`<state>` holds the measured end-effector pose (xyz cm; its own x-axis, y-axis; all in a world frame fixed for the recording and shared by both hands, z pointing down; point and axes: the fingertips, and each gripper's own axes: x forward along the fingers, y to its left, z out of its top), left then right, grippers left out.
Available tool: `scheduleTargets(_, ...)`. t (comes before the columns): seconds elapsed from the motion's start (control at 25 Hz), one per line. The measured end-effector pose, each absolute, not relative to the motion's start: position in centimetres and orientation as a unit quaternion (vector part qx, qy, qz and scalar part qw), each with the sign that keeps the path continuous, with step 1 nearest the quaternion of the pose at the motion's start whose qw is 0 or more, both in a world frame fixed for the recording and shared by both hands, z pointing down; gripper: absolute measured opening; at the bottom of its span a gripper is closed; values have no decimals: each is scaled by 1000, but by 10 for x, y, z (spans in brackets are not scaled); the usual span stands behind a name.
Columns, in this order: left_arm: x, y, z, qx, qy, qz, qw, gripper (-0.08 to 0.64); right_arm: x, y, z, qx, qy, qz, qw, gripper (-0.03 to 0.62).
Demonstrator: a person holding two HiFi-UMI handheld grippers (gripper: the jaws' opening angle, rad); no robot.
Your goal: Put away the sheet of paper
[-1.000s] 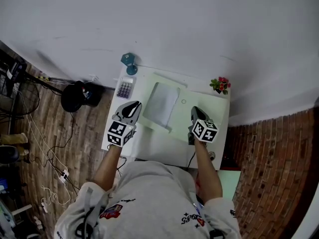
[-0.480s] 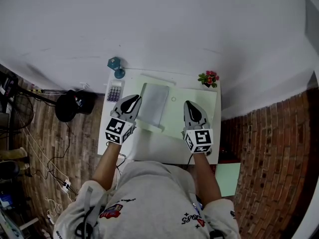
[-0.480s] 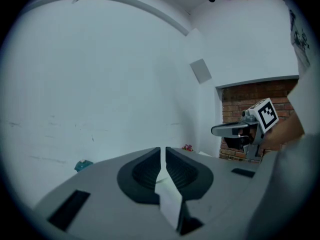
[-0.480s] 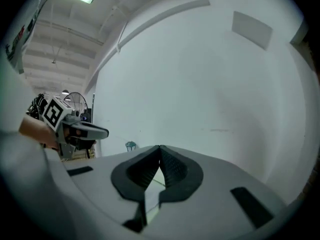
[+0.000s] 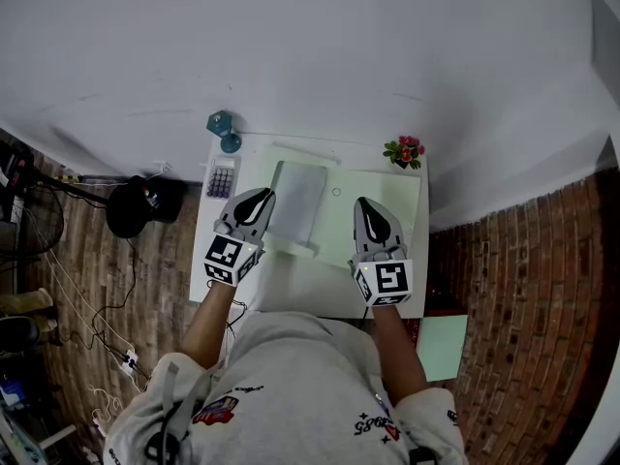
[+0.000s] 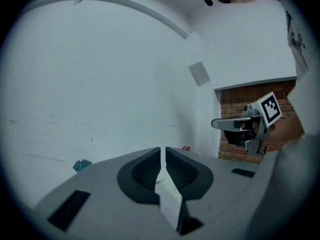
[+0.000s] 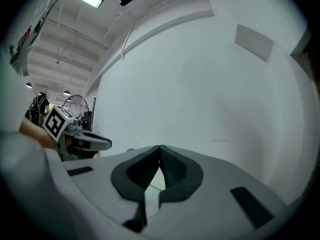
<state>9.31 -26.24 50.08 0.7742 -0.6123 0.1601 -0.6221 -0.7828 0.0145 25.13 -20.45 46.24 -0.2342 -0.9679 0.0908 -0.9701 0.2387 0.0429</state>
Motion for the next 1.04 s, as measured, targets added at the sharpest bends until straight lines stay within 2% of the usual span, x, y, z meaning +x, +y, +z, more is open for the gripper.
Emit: scheduleTargets(1.04,86,-253,505,939,-334,75,45,44,242,-198,470,612,-789,24,45,-3)
